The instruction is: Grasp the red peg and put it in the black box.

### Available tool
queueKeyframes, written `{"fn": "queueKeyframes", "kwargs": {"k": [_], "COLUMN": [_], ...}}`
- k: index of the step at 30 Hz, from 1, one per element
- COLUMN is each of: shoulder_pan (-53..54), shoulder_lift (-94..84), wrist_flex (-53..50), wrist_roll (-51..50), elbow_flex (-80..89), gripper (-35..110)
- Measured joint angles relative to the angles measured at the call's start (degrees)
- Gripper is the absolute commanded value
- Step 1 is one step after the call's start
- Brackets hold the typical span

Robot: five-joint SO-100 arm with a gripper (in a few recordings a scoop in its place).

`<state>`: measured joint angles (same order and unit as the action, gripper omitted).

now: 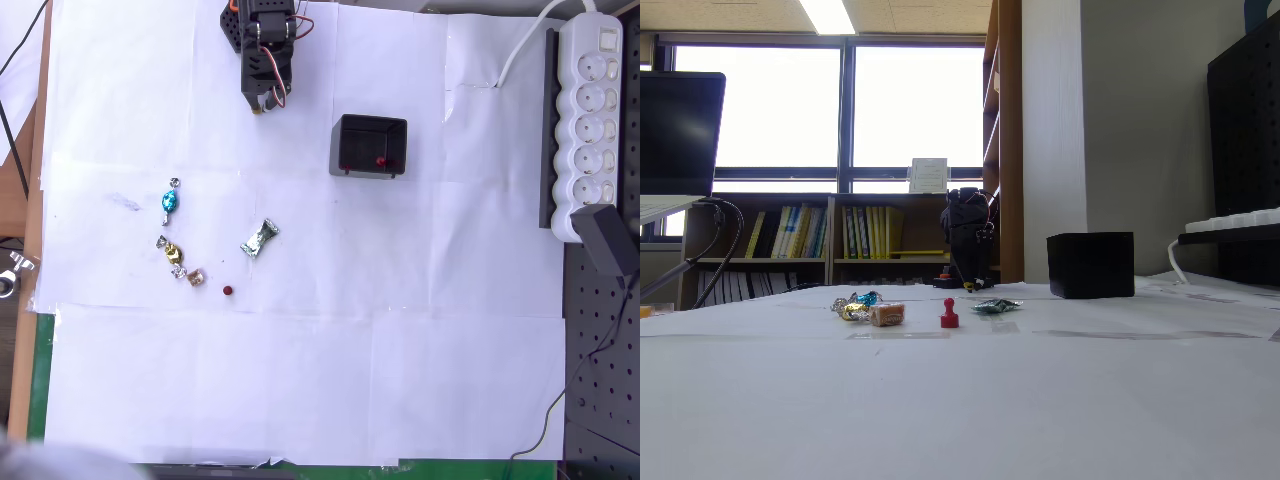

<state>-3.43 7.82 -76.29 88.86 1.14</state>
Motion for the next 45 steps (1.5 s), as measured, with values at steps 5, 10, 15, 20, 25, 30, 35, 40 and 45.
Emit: {"fn": "queueKeyframes", "kwargs": {"k": [5, 10, 15, 20, 25, 30, 35, 40, 45], "shoulder_pan": [0.0, 0.0, 0.0, 0.0, 0.0, 0.0, 0.0, 0.0, 0.0], "shoulder_lift": [0.0, 0.0, 0.0, 0.0, 0.0, 0.0, 0.0, 0.0, 0.0], "wrist_flex": [0.0, 0.0, 0.0, 0.0, 0.0, 0.0, 0.0, 0.0, 0.0], "wrist_roll": [0.0, 0.0, 0.0, 0.0, 0.0, 0.0, 0.0, 0.0, -1.76], "elbow_flex": [0.0, 0.0, 0.0, 0.0, 0.0, 0.0, 0.0, 0.0, 0.0], "gripper": [1, 1, 1, 1, 1, 1, 1, 1, 1]}}
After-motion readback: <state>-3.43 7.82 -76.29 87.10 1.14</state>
